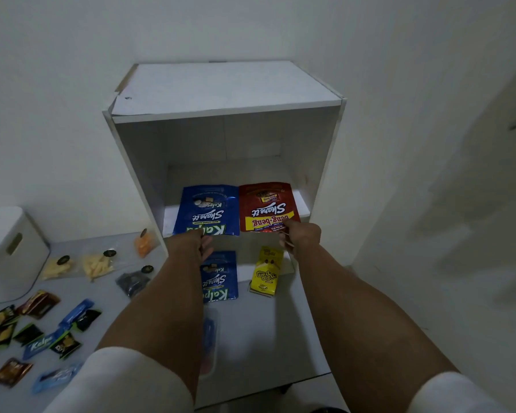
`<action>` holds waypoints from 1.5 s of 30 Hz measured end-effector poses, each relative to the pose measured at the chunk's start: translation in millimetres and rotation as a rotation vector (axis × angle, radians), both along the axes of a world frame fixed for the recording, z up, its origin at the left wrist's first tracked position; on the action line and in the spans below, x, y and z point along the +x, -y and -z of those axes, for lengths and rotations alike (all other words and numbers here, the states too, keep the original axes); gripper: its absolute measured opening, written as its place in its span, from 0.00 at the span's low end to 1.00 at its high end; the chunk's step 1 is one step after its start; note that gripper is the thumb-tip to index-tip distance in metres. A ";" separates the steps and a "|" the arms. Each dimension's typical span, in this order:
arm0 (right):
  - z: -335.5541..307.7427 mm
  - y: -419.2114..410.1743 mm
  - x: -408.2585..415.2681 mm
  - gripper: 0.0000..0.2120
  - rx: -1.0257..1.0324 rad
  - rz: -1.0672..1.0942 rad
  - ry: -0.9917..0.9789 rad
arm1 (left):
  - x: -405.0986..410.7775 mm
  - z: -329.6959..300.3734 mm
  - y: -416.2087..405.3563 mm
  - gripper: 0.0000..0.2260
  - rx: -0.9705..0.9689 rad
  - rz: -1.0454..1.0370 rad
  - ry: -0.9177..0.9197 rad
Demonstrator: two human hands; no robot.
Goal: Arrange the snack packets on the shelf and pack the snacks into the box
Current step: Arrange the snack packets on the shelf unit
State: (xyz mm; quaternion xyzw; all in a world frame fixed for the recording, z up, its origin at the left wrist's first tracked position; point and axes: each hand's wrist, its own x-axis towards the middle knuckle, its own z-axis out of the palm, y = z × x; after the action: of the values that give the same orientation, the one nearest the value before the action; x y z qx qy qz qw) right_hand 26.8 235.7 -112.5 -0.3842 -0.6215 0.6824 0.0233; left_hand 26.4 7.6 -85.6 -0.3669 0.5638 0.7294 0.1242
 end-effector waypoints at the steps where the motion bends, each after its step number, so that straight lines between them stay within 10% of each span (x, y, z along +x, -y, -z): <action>1: 2.0 -0.7 1.0 0.08 -0.015 -0.002 -0.004 | 2.7 1.3 1.0 0.14 -0.003 -0.007 -0.009; 25: -9.3 -22.8 31.7 0.08 -0.240 -0.286 0.023 | 35.4 11.3 27.7 0.11 0.044 0.266 0.068; 45: 31.4 22.4 301.2 0.12 -0.025 0.302 -0.098 | 193.9 35.3 19.5 0.17 -0.028 0.799 -0.184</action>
State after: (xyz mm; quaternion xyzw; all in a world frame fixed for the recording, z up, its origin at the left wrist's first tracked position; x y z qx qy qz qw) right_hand 328.0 213.3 -143.9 -0.4396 -0.5463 0.6967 0.1512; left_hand 220.2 -11.9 -121.0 -0.0542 0.6806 0.6458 0.3417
